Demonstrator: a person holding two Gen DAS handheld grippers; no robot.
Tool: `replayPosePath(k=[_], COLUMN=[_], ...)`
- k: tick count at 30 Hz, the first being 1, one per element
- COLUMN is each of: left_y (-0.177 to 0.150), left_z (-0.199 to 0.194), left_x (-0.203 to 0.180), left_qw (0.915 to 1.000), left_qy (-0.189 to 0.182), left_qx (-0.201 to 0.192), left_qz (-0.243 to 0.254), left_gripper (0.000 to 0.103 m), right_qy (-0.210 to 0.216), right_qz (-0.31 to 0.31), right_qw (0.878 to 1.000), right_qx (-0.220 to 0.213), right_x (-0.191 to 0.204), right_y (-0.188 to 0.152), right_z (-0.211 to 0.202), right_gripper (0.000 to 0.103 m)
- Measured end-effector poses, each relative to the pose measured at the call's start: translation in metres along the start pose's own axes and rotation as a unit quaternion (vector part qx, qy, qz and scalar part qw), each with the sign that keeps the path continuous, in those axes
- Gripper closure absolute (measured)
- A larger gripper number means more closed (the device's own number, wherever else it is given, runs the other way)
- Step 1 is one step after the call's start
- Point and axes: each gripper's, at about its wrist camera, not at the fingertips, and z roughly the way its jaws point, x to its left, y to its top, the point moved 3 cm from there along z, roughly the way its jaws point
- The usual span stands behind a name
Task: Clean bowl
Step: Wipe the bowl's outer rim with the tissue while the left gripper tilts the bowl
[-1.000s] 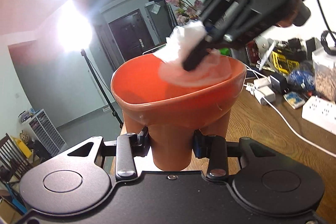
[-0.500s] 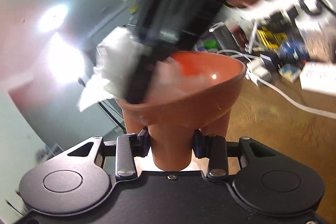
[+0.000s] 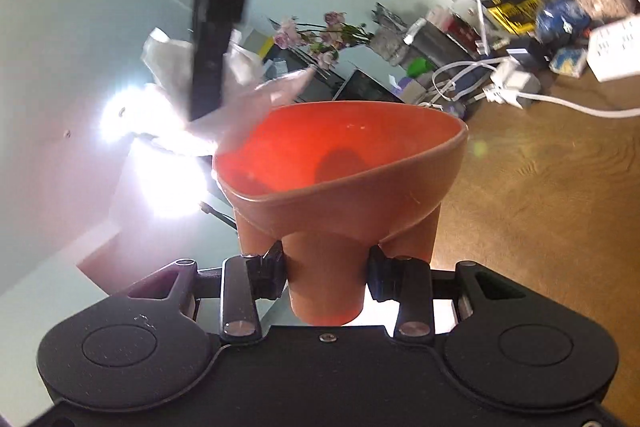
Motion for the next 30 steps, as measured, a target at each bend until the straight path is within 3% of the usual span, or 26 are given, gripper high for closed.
replayPosePath(k=[4, 7, 14, 18, 30], left_y=[0.002, 0.000, 0.000, 0.005, 0.014], left_z=[-0.006, -0.011, -0.011, -0.006, 0.010], left_x=[0.006, 0.018, 0.050, 0.072, 0.093], left_qw=[0.9993, 0.9963, 0.9844, 0.9712, 0.9527], left_qy=[0.009, 0.010, 0.020, 0.013, -0.008], left_qx=[-0.022, -0.026, -0.020, -0.016, -0.019], left_qz=[-0.030, -0.081, -0.174, -0.238, -0.303], left_gripper=[0.066, 0.066, 0.066, 0.066, 0.066], right_qy=[-0.016, -0.028, -0.043, -0.049, -0.026], right_qz=[-0.009, -0.007, -0.002, -0.002, -0.013], right_qw=[1.000, 0.999, 0.998, 0.997, 0.997], right_qx=[0.009, 0.021, 0.047, 0.051, 0.074], right_x=[-0.007, -0.014, -0.026, -0.026, -0.008], right_y=[-0.003, -0.009, -0.026, -0.029, -0.037], right_z=[0.001, 0.001, -0.009, -0.010, -0.014], right_gripper=[0.096, 0.096, 0.096, 0.096, 0.096])
